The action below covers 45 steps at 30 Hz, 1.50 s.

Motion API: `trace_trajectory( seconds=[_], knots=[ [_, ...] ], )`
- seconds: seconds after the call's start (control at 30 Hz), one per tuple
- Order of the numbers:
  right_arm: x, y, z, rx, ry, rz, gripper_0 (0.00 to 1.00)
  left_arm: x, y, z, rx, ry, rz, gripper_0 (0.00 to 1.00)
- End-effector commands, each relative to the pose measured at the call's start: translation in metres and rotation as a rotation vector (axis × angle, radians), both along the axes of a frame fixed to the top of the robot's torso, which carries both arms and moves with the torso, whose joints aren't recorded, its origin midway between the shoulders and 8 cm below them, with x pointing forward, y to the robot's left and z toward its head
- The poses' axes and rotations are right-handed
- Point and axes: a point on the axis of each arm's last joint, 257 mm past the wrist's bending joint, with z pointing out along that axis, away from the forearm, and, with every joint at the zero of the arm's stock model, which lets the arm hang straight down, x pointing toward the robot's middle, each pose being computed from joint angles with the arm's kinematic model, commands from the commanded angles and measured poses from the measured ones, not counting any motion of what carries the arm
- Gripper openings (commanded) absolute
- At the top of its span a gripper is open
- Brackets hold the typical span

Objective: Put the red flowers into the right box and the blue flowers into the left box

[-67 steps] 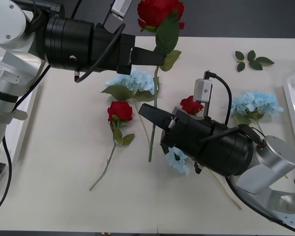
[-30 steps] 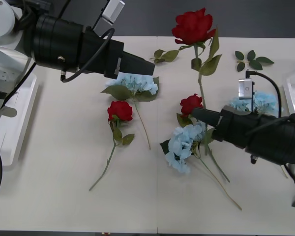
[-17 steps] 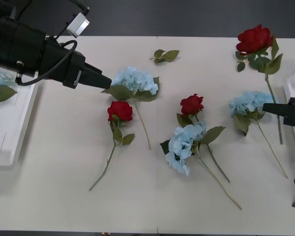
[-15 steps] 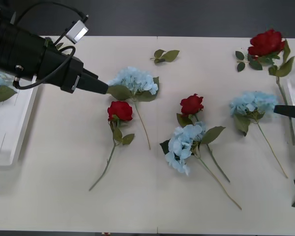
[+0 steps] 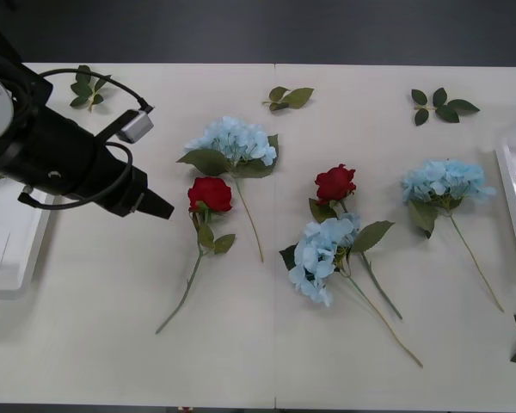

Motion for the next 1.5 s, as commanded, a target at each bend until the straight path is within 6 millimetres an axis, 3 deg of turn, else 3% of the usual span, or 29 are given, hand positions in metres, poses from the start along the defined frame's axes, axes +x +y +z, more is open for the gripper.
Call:
trace_trajectory(
  seconds=[0.03, 0.17, 0.27, 0.6, 0.9, 1.07, 1.17, 1.3, 1.5],
  knots=[
    [-0.002, -0.055, 0.015, -0.129, 0.003, -0.085, 0.0, -0.006, 0.003, -0.011, 0.09, 0.024, 0.071, 1.0],
    [-0.005, -0.092, 0.007, -0.225, 0.0, -0.159, 0.0, -0.013, -0.005, -0.025, 0.124, 0.054, 0.101, 1.0],
    [-0.004, -0.107, -0.004, -0.264, -0.017, -0.209, 0.0, -0.015, -0.011, -0.033, 0.129, 0.076, 0.13, 1.0],
    [0.004, -0.129, -0.041, -0.374, -0.063, -0.301, 0.0, -0.006, -0.031, -0.069, 0.192, 0.037, 0.216, 1.0],
    [-0.001, -0.139, -0.047, -0.473, -0.04, -0.27, 0.0, 0.002, -0.047, -0.098, 0.248, -0.027, 0.28, 1.0],
    [-0.003, -0.143, -0.047, -0.474, -0.036, -0.279, 0.35, 0.015, -0.048, -0.111, 0.278, -0.069, 0.284, 1.0],
    [-0.004, -0.143, -0.048, -0.477, -0.035, -0.276, 0.49, 0.024, -0.049, -0.12, 0.284, -0.083, 0.285, 1.0],
    [0.0, -0.131, -0.049, -0.452, -0.03, -0.25, 0.56, 0.034, -0.048, -0.127, 0.301, -0.096, 0.297, 1.0],
    [0.012, -0.099, -0.045, -0.372, -0.043, -0.2, 0.57, 0.04, -0.048, -0.132, 0.322, -0.102, 0.299, 1.0]
  ],
)
